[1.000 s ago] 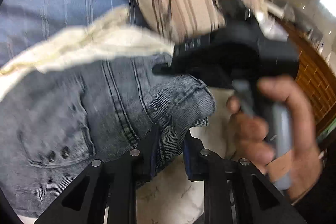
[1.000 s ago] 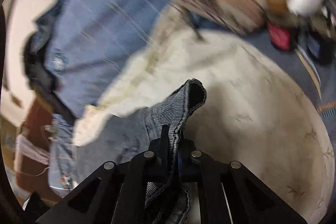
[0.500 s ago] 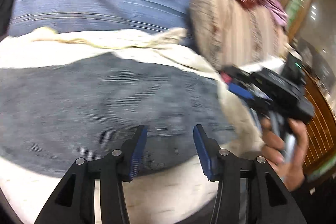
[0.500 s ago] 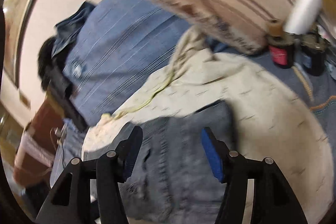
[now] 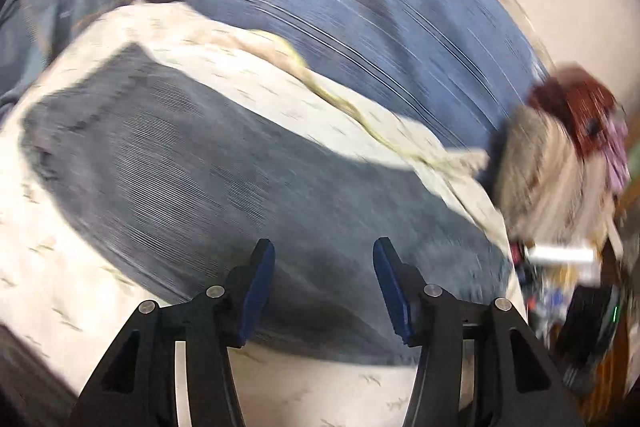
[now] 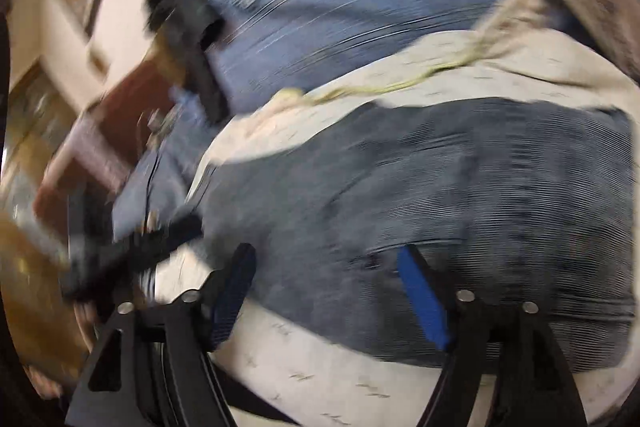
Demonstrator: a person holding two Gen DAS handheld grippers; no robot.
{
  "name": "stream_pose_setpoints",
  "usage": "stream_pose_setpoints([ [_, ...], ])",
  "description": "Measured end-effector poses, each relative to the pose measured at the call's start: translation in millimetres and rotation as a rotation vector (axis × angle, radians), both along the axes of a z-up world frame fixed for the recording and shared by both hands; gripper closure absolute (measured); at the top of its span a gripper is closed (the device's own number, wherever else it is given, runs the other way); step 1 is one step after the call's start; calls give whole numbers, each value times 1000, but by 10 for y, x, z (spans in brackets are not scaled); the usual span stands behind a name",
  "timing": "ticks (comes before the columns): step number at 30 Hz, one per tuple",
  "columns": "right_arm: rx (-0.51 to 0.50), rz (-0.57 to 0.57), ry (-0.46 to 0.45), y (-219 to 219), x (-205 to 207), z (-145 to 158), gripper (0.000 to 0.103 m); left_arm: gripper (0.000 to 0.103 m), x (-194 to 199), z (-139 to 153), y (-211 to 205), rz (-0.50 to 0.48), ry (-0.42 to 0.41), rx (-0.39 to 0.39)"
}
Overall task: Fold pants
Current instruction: 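Lift the folded edge with the right gripper and fold it over the pants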
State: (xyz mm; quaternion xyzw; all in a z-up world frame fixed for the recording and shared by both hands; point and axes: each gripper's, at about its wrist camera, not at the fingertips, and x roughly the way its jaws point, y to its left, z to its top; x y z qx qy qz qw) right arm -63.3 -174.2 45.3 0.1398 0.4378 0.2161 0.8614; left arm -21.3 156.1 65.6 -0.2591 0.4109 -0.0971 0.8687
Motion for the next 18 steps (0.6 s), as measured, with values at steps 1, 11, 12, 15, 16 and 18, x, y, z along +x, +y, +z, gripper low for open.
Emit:
stream_pose_setpoints([
  [1,-15,46,6,136,11,-8,27,49,32,26,114,32,15,10],
  [11,-259,332,-19,1458,273,-382,33,47,117,-383,932,271,205,-74],
  [12,-269,337,-18,1521,286,-452,45,47,110,-395,983,281,207,-93],
  [15,-323,320,11,1576,269,-619,93,52,111,-383,1058,323,193,-83],
  [16,-343,314,6,1587,248,-643,94,57,120,-405,1085,350,197,-53],
  [18,-356,313,-26,1560,159,-620,101,85,149,-465,1084,377,225,-17],
])
